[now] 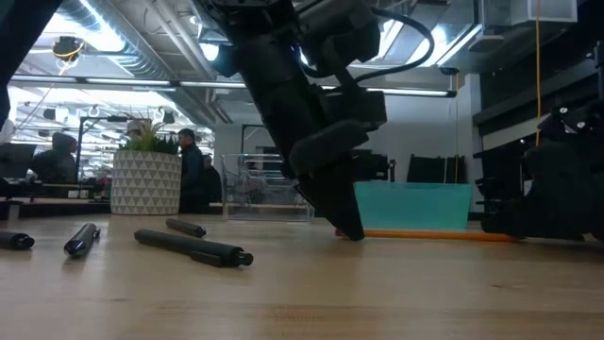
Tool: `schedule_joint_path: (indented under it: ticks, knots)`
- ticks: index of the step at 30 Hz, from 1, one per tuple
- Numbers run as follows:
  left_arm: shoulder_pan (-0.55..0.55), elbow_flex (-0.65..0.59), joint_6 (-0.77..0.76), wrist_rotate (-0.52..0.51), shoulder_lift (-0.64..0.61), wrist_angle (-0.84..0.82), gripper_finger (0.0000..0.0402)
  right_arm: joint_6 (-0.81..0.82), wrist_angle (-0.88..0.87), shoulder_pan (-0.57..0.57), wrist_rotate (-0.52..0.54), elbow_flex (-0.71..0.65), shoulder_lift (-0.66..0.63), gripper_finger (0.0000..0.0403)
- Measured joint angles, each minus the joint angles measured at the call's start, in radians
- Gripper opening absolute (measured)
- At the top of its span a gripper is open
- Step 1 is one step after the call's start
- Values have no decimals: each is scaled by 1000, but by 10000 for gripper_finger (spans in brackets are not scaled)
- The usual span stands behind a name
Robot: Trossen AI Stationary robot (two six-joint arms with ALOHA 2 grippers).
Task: Sort pens & pencils
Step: Put the orange pencil into the blue bin
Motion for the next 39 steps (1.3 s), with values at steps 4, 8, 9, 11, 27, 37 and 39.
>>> schedule_joint_path:
  ticks: [4, 8, 9, 11, 27, 37, 39]
  knots:
    - [2, -1, 17, 11, 1, 1, 94, 0, 0, 0, 0, 0, 0, 0]
    - [2, -1, 22, 5, 1, 3, 27, 1, 0, 0, 2, 0, 0, 0]
    - [2, -1, 22, 1, 1, 3, 17, 1, 0, 0, 3, 0, 0, 0]
    - [2, -1, 21, -3, 1, 3, 12, 1, 1, 0, 5, 0, 0, 0]
    - [13, 100, 37, -39, -21, -145, 5, 2, 6, 1, 33, 5, 4, 9]
    - [26, 111, 20, -74, -24, -185, 5, 2, -192, 30, 8, 49, -91, 109]
    - [25, 111, 19, -91, -24, -197, 5, 2, -278, 40, 22, 70, -130, 134]
